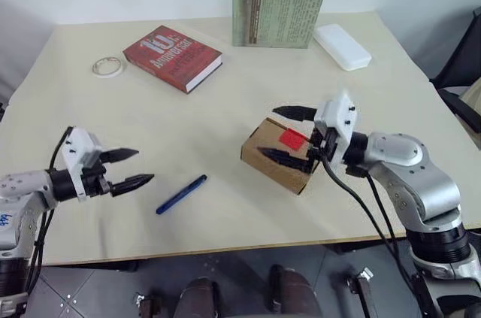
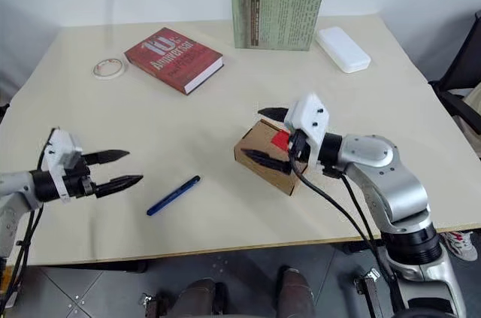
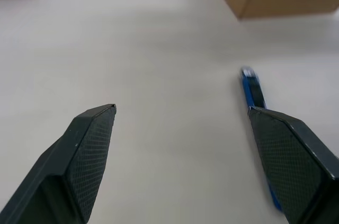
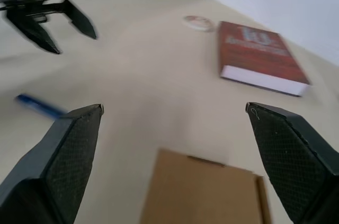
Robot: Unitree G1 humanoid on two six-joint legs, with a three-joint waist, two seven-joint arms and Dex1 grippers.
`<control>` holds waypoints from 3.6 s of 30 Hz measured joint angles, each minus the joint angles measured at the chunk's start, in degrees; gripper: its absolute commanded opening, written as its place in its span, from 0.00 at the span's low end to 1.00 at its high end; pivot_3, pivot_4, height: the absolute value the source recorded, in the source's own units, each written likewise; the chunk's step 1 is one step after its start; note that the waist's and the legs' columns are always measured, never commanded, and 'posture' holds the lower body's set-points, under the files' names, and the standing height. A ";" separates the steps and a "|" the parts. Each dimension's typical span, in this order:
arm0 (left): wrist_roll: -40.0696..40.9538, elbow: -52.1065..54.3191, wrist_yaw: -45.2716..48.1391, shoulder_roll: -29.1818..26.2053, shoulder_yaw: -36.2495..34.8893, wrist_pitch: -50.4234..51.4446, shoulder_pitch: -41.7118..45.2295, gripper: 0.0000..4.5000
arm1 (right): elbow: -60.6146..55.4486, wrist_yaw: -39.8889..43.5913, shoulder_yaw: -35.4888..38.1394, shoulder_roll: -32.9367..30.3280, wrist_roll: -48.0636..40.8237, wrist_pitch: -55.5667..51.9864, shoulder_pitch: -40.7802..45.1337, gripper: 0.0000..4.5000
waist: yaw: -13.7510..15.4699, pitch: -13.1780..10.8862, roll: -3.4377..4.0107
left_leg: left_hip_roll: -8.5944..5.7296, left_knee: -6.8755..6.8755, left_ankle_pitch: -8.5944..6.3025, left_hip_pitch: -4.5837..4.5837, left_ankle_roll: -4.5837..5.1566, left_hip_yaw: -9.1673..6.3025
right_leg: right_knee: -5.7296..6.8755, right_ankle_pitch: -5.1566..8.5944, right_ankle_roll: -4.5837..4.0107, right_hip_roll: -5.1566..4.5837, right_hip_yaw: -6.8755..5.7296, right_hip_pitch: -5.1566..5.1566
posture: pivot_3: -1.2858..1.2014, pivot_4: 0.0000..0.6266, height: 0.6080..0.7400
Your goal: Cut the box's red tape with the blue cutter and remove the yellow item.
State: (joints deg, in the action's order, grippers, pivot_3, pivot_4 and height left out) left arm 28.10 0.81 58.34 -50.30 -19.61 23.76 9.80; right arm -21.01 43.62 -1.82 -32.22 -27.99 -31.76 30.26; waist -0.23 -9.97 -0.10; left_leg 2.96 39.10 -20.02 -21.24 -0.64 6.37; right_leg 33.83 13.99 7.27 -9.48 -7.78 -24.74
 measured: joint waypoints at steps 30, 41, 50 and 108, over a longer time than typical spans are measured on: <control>-7.92 9.74 -10.00 9.91 2.24 -13.08 -12.76 0.94 | -6.09 -5.62 7.51 -2.86 -5.75 -9.37 -11.42 1.00 | -0.43 -0.11 0.15 | -0.24 -0.10 0.13 -0.09 0.06 -1.00 | -0.20 -0.08 0.20 -0.69 -2.01 0.71 | 0.52 0.24 1.00; -8.24 10.37 -9.53 10.69 4.73 -14.37 -15.37 0.94 | -8.16 -4.62 7.72 -3.80 -7.29 -9.38 -11.80 1.00 | 0.14 -0.24 0.35 | -1.36 -0.48 0.68 -0.11 0.17 -3.39 | -0.37 0.19 0.65 -1.84 -4.16 2.17 | 0.52 0.24 1.00; -12.83 6.80 -8.67 11.49 10.55 -19.62 -14.49 0.94 | -9.74 -4.63 6.65 -3.71 -7.29 -9.33 -12.79 1.00 | 0.31 -0.25 0.37 | -1.18 -0.46 0.66 0.03 0.13 -2.95 | -0.36 0.28 0.48 -1.63 -3.72 2.03 | 0.52 0.24 1.00; -15.45 0.79 3.96 2.32 21.27 -20.81 -1.91 0.09 | 9.66 8.19 -35.98 2.58 15.64 -4.16 17.71 0.00 | 0.22 -0.06 0.70 | -0.84 -0.12 0.51 0.01 0.14 -1.69 | 0.03 0.28 0.31 -1.08 -2.09 1.10 | 0.52 0.24 1.00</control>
State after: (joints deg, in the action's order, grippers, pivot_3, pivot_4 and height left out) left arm 12.65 1.60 62.30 -47.97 1.66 2.95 7.89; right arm -11.35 51.80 -37.80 -29.64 -12.34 -35.92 47.97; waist -0.01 -10.03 0.60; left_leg 2.11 38.98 -19.52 -21.23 -0.50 4.68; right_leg 33.86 14.27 7.58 -10.57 -9.87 -23.64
